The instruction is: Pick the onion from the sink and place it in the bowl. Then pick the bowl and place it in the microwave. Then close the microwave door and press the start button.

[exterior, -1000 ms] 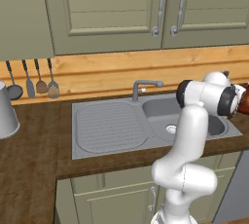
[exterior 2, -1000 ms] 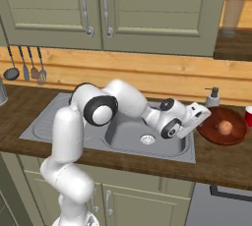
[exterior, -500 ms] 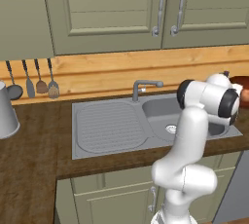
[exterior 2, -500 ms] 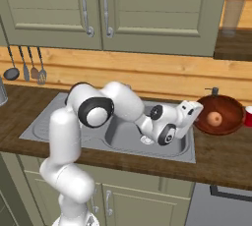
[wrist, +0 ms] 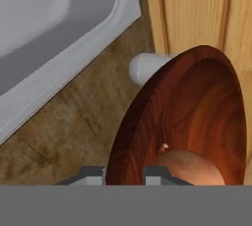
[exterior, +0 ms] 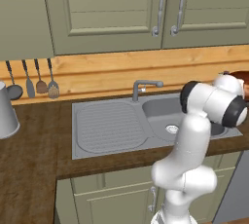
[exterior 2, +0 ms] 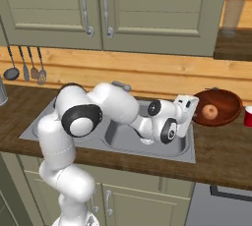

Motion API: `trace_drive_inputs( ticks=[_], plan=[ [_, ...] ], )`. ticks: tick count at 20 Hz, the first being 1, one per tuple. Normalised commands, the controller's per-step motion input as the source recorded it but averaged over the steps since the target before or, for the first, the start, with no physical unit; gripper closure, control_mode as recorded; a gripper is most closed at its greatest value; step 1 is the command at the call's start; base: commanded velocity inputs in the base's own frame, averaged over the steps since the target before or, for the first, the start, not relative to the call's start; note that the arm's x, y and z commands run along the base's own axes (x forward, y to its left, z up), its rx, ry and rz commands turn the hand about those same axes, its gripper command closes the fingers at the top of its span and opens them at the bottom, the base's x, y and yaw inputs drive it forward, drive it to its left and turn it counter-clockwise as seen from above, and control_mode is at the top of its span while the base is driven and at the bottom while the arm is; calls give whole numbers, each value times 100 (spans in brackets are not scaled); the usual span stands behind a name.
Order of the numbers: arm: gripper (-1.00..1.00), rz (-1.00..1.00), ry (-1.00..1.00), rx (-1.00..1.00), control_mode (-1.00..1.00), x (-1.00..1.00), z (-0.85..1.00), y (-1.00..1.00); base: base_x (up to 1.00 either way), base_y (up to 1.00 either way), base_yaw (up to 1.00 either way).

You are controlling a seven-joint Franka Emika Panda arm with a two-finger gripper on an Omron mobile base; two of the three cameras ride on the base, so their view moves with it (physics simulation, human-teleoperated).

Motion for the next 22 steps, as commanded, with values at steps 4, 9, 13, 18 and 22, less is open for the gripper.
trace_drive_inputs(
  ticks=[4, 9, 13, 18, 22],
  plan=[
    [100, 22, 12, 0, -100, -54, 46, -13, 0, 0, 0],
    [100, 11, 0, 15, -100, -58, 48, -28, 0, 0, 0],
    [100, 11, 1, 20, -100, -66, 52, -26, 0, 0, 0],
    [100, 15, 5, 8, -100, -58, 82, -26, 0, 0, 0],
    [100, 15, 11, 0, -100, -56, 60, -11, 0, 0, 0]
  ],
)
